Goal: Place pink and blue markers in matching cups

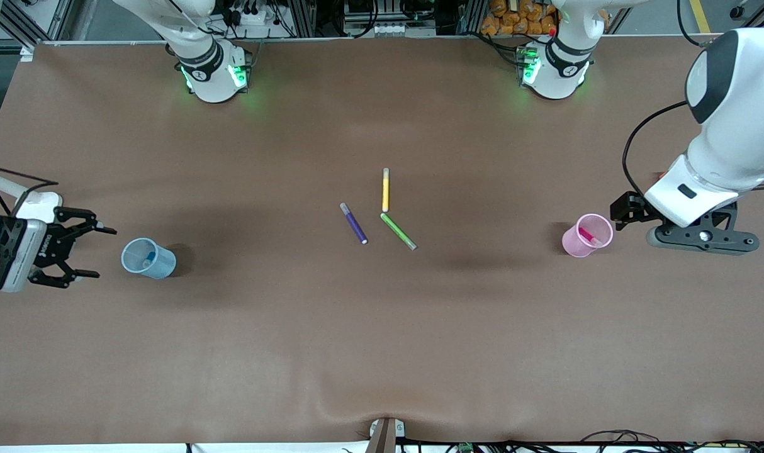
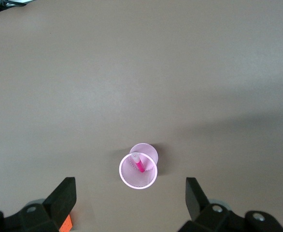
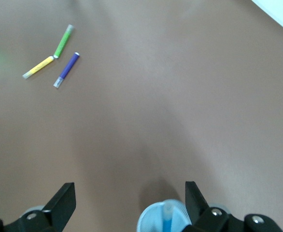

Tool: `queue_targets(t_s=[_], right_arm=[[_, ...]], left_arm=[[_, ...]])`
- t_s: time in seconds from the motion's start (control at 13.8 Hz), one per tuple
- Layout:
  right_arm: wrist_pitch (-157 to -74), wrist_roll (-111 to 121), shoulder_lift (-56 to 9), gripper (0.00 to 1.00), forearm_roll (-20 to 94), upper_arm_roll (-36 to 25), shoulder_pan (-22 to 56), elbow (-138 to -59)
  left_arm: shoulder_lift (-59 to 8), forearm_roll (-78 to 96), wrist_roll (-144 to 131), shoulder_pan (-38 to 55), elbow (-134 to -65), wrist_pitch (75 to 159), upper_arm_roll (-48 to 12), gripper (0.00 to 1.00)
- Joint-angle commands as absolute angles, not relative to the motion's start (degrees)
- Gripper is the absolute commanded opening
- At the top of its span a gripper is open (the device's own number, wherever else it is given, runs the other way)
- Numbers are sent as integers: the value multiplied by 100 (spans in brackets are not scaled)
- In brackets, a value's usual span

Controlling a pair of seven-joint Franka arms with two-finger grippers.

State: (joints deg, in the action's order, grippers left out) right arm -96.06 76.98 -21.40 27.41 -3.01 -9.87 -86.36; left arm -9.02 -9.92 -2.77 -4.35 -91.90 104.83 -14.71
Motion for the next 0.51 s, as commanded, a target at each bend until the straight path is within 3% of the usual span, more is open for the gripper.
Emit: queue_targets(t_s=[0.0,0.43], right_arm=[[-9633,6561,-1662,100,2190,-387,-643,-8798],[-9554,4030,-775,100,854,-387,-80,-8894]], left_arm=[[-738,-468,-229,-755,-9132,10266,-1547,100],[-536,-404,-168,-774,-9114,9959,-1494,100]])
